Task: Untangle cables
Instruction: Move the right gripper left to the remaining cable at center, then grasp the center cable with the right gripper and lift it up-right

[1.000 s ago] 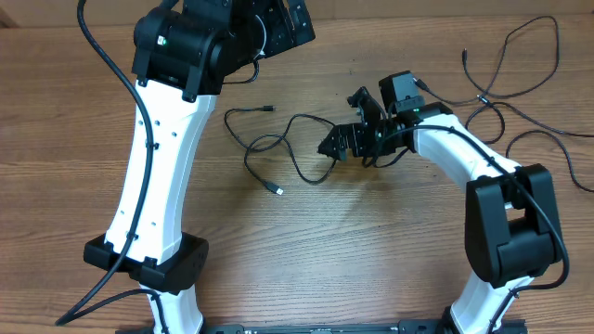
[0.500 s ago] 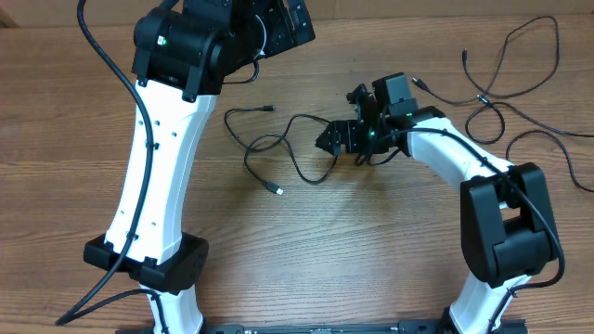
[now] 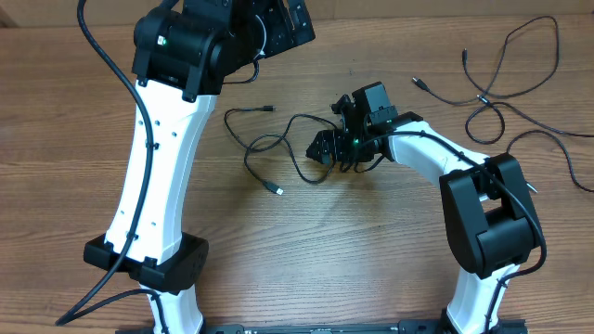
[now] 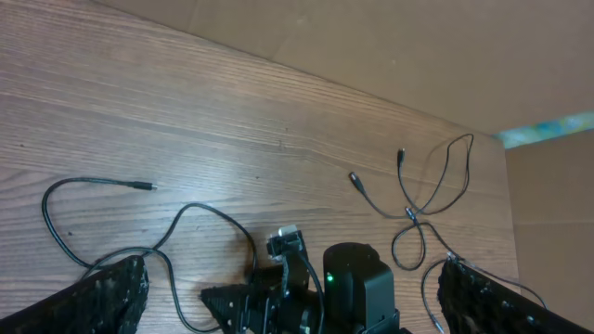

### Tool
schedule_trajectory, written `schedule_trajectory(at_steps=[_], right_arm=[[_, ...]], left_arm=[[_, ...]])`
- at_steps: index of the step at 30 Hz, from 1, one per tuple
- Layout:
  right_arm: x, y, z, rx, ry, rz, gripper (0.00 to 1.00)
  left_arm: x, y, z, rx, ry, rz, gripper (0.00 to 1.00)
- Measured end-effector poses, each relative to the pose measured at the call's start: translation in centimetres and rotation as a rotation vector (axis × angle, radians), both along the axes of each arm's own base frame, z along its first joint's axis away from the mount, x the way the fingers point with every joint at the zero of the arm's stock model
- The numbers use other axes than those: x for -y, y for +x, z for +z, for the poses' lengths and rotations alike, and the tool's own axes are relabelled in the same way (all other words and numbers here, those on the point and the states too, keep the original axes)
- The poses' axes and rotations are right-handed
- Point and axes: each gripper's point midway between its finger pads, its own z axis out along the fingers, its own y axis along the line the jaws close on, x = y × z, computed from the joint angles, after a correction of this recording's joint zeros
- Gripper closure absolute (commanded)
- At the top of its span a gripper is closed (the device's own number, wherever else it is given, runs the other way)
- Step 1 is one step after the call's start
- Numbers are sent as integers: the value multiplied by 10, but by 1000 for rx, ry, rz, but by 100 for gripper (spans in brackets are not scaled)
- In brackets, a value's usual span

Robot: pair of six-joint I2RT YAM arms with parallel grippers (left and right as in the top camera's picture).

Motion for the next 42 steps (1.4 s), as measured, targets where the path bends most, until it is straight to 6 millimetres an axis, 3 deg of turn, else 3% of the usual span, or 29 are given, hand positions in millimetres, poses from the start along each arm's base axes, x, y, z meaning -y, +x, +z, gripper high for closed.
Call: schedule_trajectory(at_steps=[5,11,13,20,25,30,35,39,42], right_arm=[[1,0,-4,-6,-6,-7,44],[6,0,-12,-18,-38,-25,85],[10,1,-14,-17,-58,-35,94],[34,-3,-20,-80,-104,-83,96],[59,1,-8,-136,-132,-138,96],[78,19,40,-62,-122,-193,96],[85,36,121,123,-95,-229,96],[89,34,186,275,-66,-250,96],[94,28,219,358,-58,-267,96]], left_arm=[[0,0,0,0,0,0,0],[0,0,0,0,0,0,1],[0,0,0,0,0,0,0],[0,0,0,0,0,0,0],[0,0,0,0,0,0,0],[0,0,0,0,0,0,0],[0,0,0,0,0,0,0],[0,0,0,0,0,0,1],[0,0,0,0,0,0,0]])
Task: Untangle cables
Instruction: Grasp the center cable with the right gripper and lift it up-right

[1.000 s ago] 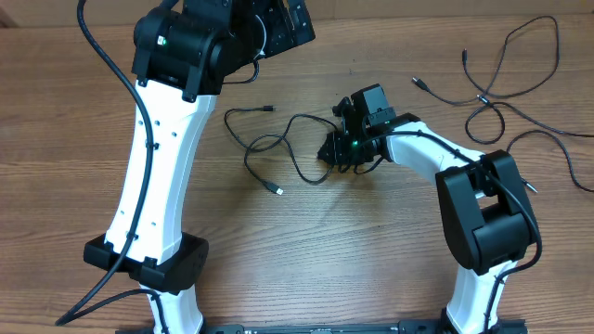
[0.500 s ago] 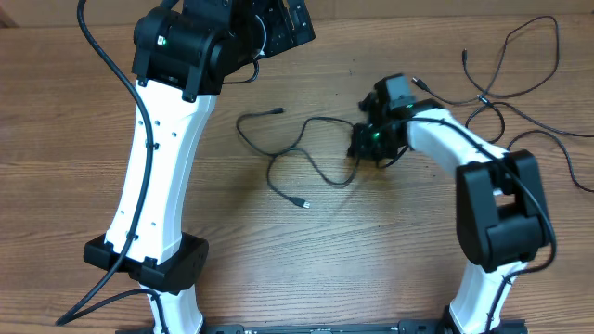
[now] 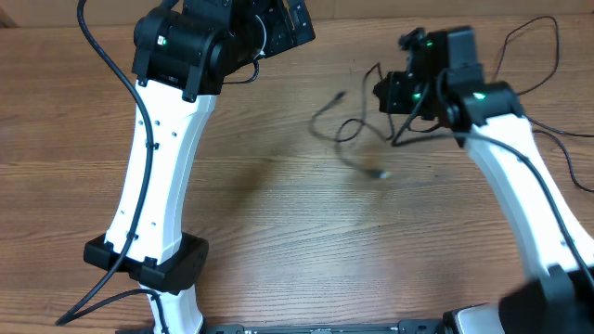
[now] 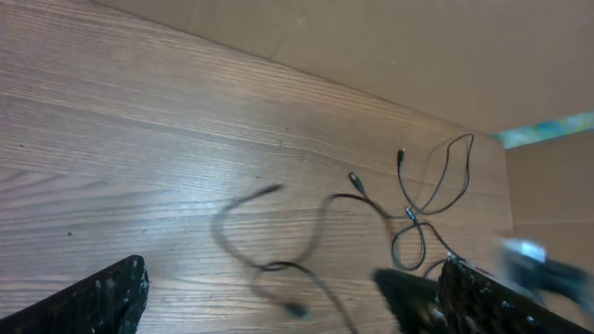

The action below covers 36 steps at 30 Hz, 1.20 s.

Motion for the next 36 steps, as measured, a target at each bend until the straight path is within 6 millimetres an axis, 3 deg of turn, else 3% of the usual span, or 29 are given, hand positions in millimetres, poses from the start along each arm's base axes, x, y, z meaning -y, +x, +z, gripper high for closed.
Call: schedule_trajectory(at_steps=[5,11,23,36], right_arm=[[11,-16,37,86,-15,-32,96],[22,-34,49,92,-44,-62,96],[54,-59,23,-51,-171,-193,96],[118,-94,-3,-246,-318,-459,96]], left_arm=[[0,0,0,0,0,0,0],[0,0,0,0,0,0,0],[0,0,0,0,0,0,0],[0,0,0,0,0,0,0]])
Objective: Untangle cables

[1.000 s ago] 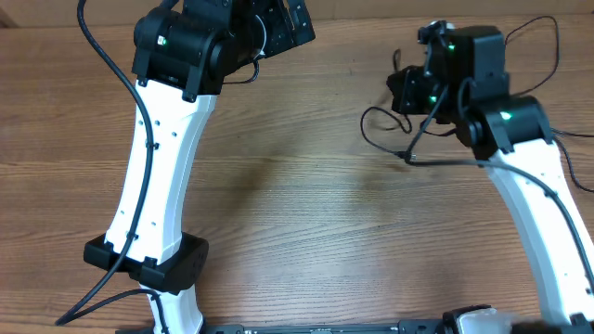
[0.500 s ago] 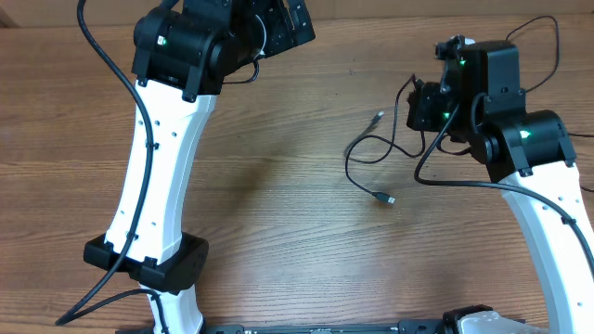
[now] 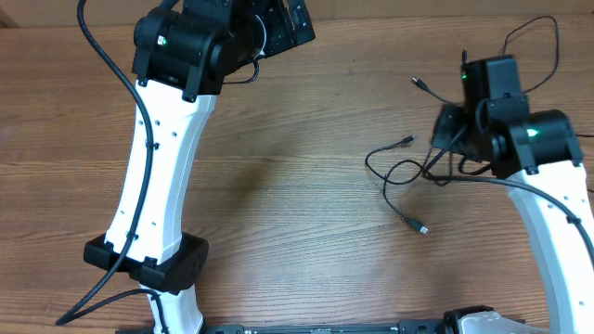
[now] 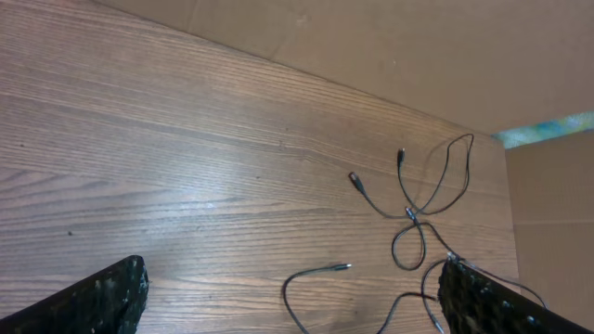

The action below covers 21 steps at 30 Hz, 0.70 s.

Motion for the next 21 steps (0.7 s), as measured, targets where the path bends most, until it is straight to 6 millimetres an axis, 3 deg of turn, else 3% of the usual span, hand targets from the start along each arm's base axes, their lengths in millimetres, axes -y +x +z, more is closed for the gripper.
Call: schedule_trajectory(at_steps=[6,13,21], right_arm=[[40,-9,-4,-36,-4,-149,96],[100,-23,-5,-47,0,-354,96],[157,-50,-6,-73,-26,-553,96]], left_arm=[[0,0,0,0,0,0,0],[0,0,0,0,0,0,0],[0,0,0,0,0,0,0]])
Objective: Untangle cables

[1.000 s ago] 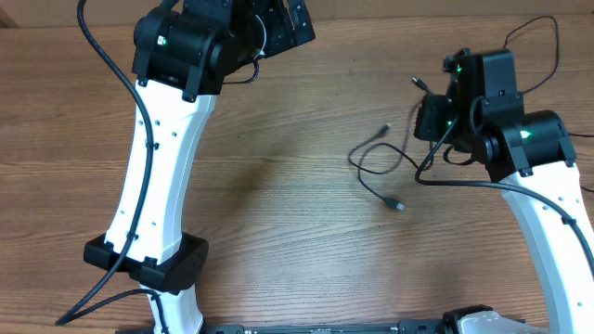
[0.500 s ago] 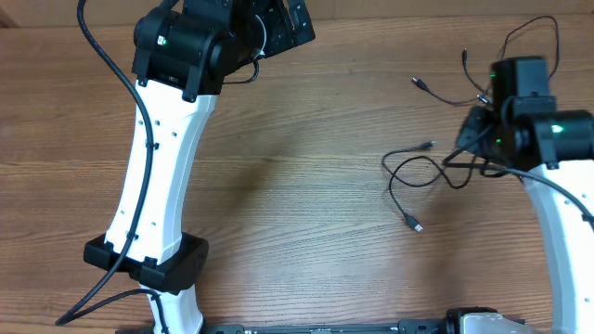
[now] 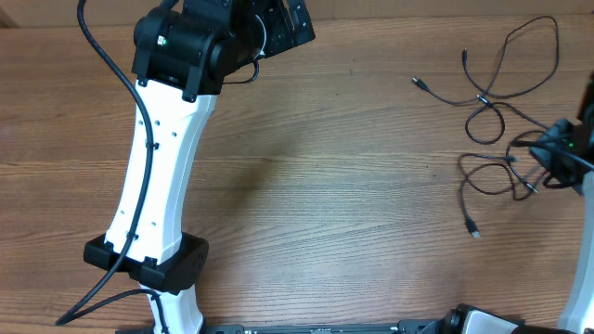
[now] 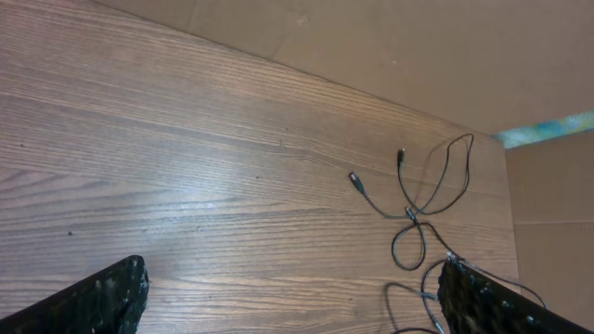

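Observation:
Two thin black cables lie at the table's right. One cable (image 3: 497,79) (image 4: 419,197) sprawls at the back right, both plug ends free. The second cable (image 3: 487,176) (image 4: 408,301) loops in front of it, one plug trailing toward the front. My right gripper (image 3: 560,151) sits at the right edge of the overhead view, shut on that second cable; its jaws are partly cut off. My left gripper (image 4: 292,283) hangs high over the back left of the table, open wide and holding nothing.
The wooden table (image 3: 306,195) fills the view. My left arm's white link (image 3: 158,158) stands over the left side. A cardboard wall (image 4: 390,46) runs along the back, and the two cables lie close together near the right edge.
My right gripper has moved further right, from about the right third to the table's right edge, and the cable has come with it. The left arm has not moved.
The right gripper was first down on a cable spread at the table's middle. Then it was raised further right with the cable swinging beneath. Then cable and gripper were at the right third, and now at the right edge beside the other cable.

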### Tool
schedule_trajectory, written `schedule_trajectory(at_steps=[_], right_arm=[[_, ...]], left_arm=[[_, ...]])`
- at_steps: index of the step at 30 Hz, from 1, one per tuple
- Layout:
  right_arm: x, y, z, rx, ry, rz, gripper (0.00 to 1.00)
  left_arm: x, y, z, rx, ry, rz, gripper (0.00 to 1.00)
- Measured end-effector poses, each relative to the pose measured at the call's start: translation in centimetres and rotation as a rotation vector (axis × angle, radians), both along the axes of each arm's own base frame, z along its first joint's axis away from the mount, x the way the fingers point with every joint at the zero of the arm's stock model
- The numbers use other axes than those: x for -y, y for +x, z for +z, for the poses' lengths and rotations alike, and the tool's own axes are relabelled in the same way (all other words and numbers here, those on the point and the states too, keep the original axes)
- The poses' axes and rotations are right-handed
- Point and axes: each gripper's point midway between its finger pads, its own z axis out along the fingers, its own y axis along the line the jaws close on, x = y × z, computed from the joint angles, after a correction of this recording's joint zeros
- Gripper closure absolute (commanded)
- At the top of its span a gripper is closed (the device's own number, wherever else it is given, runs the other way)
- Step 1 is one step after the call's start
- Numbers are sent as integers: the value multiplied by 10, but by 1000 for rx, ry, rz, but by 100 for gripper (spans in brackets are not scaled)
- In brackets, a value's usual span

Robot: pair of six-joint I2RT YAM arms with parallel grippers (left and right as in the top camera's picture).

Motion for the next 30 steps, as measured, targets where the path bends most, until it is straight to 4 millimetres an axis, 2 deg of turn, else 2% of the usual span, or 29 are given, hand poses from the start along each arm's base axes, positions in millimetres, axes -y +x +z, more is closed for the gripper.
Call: schedule_trajectory(at_steps=[5,14,24,30], right_arm=[[24,-13,2,-9,-31,-83,96],[69,-23,8,19,-114,-214,96],[115,-29,-34,-84,-82,-331,96],[135,-19,-34,-25,-114,-363,96]], left_arm=[[0,0,0,0,0,0,0],[0,0,0,0,0,0,0],[0,0,0,0,0,0,1],[0,0,0,0,0,0,0]])
